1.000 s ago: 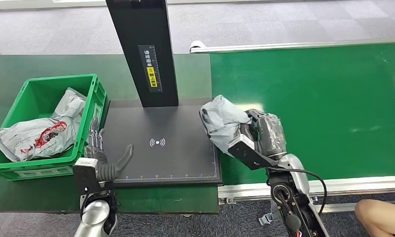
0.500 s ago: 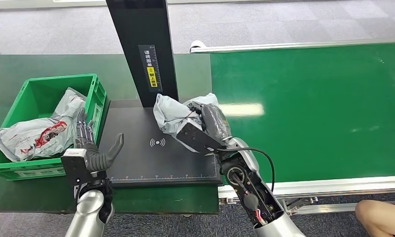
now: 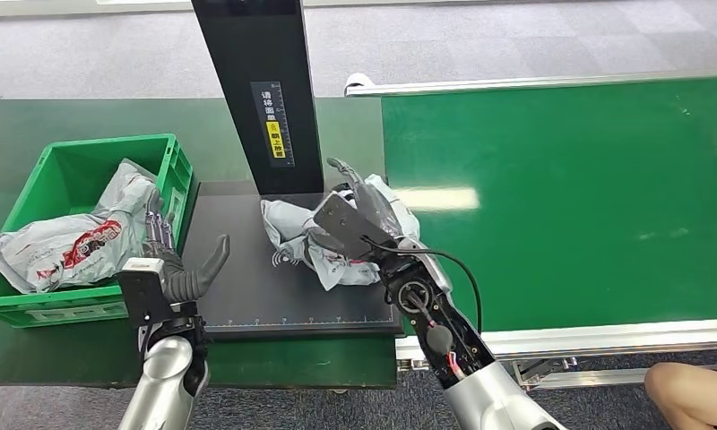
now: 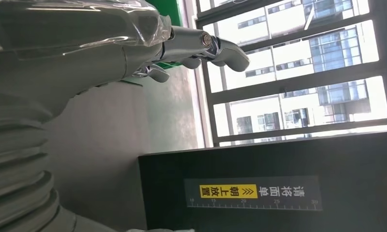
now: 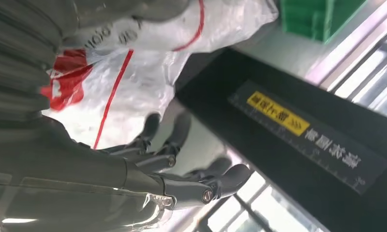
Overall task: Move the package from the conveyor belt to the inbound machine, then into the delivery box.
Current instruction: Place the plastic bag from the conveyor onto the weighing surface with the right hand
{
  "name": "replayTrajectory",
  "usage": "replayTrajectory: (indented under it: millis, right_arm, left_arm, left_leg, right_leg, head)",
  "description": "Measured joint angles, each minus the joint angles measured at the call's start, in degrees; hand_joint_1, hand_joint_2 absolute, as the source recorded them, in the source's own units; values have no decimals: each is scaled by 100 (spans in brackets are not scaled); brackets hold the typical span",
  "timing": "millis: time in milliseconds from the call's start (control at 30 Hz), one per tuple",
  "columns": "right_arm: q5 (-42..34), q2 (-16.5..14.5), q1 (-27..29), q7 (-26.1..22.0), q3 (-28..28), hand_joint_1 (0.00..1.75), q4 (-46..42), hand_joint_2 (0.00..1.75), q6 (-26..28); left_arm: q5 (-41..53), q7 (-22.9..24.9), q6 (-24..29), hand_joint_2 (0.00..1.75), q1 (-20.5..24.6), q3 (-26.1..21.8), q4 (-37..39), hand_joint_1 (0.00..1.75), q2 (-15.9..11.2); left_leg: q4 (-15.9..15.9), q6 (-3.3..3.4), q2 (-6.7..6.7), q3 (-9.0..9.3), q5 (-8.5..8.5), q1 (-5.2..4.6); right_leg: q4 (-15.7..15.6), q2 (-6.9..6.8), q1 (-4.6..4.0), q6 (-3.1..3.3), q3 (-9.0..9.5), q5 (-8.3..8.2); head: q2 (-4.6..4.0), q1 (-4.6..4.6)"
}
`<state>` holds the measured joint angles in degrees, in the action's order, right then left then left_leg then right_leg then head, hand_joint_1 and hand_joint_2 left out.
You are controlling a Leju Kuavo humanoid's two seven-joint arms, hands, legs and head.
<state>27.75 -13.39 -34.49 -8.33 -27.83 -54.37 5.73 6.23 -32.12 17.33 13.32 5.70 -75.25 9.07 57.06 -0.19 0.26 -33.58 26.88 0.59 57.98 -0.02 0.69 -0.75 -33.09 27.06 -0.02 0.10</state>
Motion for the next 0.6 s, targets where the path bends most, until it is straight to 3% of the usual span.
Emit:
replayTrajectory:
  millis: [600]
  right_arm:
    - [-628, -76, -29, -366, 395, 0, 355, 175, -468]
  left_arm:
    - [111, 15, -39, 175, 57, -4, 127, 0, 44]
  left_leg:
    - [0, 0, 0, 1, 0, 0]
  right_leg:
    - [0, 0, 0, 0, 0, 0]
  head:
    - [0, 1]
